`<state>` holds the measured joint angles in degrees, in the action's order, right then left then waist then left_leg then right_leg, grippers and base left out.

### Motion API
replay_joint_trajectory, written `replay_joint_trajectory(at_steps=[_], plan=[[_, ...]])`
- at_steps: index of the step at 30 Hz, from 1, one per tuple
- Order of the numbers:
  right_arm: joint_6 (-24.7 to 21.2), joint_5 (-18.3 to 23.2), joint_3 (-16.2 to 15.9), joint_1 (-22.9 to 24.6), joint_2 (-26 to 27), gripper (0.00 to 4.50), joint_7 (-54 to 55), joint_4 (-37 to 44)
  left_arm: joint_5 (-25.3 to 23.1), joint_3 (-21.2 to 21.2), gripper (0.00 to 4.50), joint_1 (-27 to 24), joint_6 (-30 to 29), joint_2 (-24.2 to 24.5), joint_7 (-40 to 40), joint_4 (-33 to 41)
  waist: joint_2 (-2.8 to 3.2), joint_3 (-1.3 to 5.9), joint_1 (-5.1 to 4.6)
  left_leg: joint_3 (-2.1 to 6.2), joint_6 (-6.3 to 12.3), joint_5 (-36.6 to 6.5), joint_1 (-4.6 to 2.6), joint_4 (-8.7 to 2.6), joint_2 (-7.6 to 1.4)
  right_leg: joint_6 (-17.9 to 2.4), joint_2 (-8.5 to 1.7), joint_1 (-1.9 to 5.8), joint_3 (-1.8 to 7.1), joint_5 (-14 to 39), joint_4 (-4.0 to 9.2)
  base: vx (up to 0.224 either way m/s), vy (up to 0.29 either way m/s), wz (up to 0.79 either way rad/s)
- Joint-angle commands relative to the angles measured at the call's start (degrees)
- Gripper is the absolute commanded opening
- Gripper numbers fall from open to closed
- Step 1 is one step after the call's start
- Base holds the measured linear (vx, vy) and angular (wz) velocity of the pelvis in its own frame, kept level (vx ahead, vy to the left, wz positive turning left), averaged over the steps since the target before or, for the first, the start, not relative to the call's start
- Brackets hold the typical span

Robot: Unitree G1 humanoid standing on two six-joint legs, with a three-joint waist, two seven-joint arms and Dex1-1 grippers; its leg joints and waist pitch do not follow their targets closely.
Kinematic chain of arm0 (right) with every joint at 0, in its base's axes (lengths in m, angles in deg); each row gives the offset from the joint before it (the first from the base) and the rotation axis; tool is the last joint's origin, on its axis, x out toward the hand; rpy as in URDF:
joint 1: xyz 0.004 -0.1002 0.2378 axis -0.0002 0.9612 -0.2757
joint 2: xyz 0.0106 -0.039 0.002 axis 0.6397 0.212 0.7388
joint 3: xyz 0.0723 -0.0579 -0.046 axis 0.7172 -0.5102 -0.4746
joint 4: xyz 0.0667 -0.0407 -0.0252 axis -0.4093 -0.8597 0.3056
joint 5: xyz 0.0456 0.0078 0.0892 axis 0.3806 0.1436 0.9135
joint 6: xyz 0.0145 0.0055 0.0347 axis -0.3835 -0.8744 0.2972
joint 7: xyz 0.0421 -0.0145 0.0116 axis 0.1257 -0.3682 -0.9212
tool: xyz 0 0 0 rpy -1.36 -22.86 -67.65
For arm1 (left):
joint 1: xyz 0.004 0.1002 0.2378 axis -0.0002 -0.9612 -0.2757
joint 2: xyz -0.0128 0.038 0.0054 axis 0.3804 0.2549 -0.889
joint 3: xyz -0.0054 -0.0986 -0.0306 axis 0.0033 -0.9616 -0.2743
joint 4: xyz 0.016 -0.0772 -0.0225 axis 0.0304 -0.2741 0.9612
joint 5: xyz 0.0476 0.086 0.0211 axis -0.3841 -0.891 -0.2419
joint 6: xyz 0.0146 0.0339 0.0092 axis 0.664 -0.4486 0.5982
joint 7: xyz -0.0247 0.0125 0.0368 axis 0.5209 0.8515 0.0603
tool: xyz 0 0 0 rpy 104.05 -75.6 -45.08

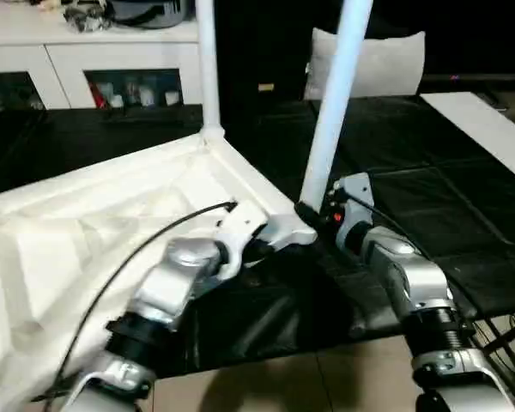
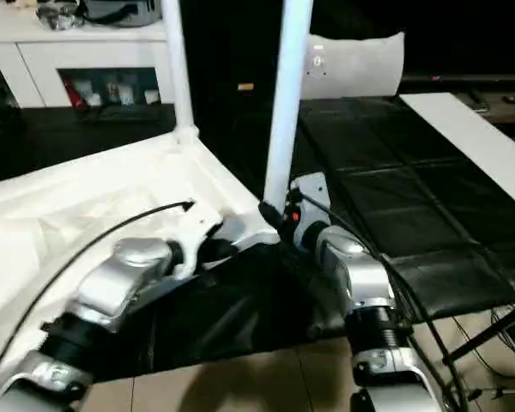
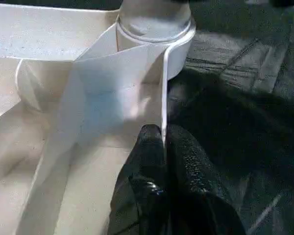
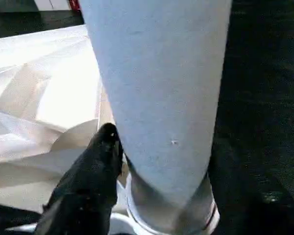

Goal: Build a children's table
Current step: Rotate leg to tighten

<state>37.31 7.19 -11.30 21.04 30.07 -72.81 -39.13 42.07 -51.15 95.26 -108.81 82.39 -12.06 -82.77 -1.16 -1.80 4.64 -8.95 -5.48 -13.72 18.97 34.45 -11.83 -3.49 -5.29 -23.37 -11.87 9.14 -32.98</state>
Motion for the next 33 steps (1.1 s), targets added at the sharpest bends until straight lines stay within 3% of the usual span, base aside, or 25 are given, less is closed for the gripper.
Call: replay_joint_trajectory(at_steps=[1, 6, 8, 14, 19, 27, 33], plan=[[0.52, -0.23, -1.45, 0.33, 0.21, 2.99, -0.88, -0.07, 2.67, 0.44, 0.0, 0.05, 2.34, -0.65, 1.7, 2.56, -0.31, 3.85, 0.65, 0.35, 5.26, 4.16, 1.29, -3.2, -1.73, -1.96, -4.54, 4.57, 4.79, 10.54, 2.93, 0.0, 0.0, 0.0], [1.23, 1.4, -1.15, 1.47, -2.86, 3.43, -6.16, 1.58, 1.63, 1.21, 0.0, -0.68, 4.53, 2.75, 4.52, 2.08, 0.03, 3.65, 0.93, 0.14, 5.46, 2.34, 1.04, -3.33, -1.74, -2.15, -4.49, 4.52, 4.81, 12.5, 3.36, 0.0, 0.0, 0.0], [1.78, 1.52, -1.84, 2.11, -5.24, 3.59, -10.05, 2.26, 1.55, 1.34, 0.0, -0.79, 6.17, 4.29, 6.3, 1.32, 0.07, 3.51, 1.17, 0.13, 4.93, 0.37, 0.94, -3.44, -1.77, -1.24, -4.53, 4.56, 4.73, 15.03, 3.81, 0.0, 0.0, 0.0], [3.15, 2.13, -4.58, 3.12, -12.41, 4.08, -22.48, 3.77, 1.92, 3.37, 0.0, -1.31, 11.4, 10.48, 14.65, 0.66, -0.13, 3.49, 1.51, 0.19, 4.88, -0.56, 0.91, -3.47, -1.74, -0.78, -4.44, 4.6, 4.71, 15.89, 3.83, 0.0, 0.0, 0.0], [3.45, 3.23, -7.07, 3.11, -17.58, 4.47, -33.41, 5.15, 1.59, 5.97, 0.0, -1.54, 17.02, 15.46, 22.84, 0.5, -0.41, 3.49, 1.86, 0.13, 6.04, 0.44, 0.91, -3.37, -1.99, -2.11, -4.49, 4.49, 4.91, 14.18, 3.32, 0.0, 0.0, 0.0], [4.36, 4.86, -11.21, 2.62, -22.04, 4.47, -46.89, 6.04, 1.98, 9.15, 0.0, -1.09, 21.7, 20.63, 33.03, -0.03, -0.4, 3.4, 2.97, 0.1, 4.93, -0.59, 0.55, -3.53, -2.37, -2.38, -4.62, 4.32, 5.04, 15.81, 3.35, 0.0, 0.0, 0.0], [2.59, 5.86, -12.39, 2.19, -21.87, 3.88, -50.55, 5.76, 2.6, 10.41, 0.0, -1.22, 23.72, 21.78, 36.9, 0.34, -0.49, 3.45, 3.6, 0.09, 4.13, -0.59, 0.6, -3.54, -2.41, -2.33, -4.66, 4.32, 5.05, 16.14, 3.28, 0.0, 0.0, 0.0]])
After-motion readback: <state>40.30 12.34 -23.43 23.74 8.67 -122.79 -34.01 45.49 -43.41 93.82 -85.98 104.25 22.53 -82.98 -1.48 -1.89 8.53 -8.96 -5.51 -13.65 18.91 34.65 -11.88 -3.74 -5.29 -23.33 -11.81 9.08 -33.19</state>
